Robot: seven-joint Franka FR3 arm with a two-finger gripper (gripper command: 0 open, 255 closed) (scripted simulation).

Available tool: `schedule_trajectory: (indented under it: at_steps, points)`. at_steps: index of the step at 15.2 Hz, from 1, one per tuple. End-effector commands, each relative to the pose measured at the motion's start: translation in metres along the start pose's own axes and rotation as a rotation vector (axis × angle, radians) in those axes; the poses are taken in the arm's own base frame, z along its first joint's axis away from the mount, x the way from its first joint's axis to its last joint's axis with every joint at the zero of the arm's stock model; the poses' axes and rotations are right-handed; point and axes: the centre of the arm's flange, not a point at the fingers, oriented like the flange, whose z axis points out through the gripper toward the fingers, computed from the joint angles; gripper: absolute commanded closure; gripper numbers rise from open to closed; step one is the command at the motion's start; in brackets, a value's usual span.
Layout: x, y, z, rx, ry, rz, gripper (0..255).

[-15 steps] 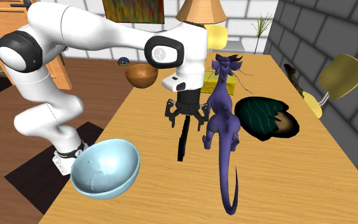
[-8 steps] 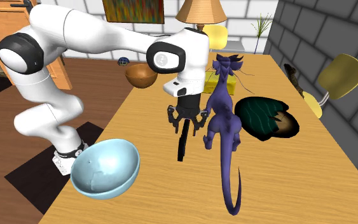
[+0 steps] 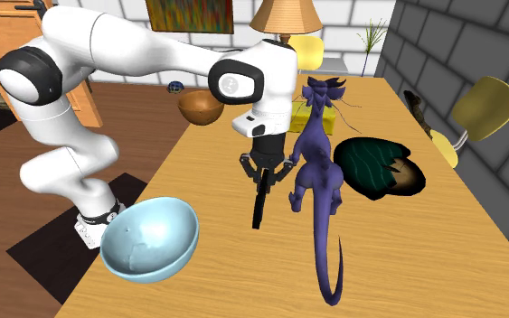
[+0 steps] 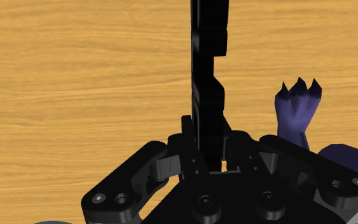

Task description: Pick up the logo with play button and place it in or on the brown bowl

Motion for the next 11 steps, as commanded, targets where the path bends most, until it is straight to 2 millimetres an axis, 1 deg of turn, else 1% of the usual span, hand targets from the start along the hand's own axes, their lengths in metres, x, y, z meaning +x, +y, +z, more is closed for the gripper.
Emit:
schedule_trajectory:
  at_steps: [1,11]
  points:
    - [-0.003,0.0,0.005,-0.009,-0.003,-0.005,255]
    - [0.005,0.003,-0.047,-0.009,-0.003,-0.005,255]
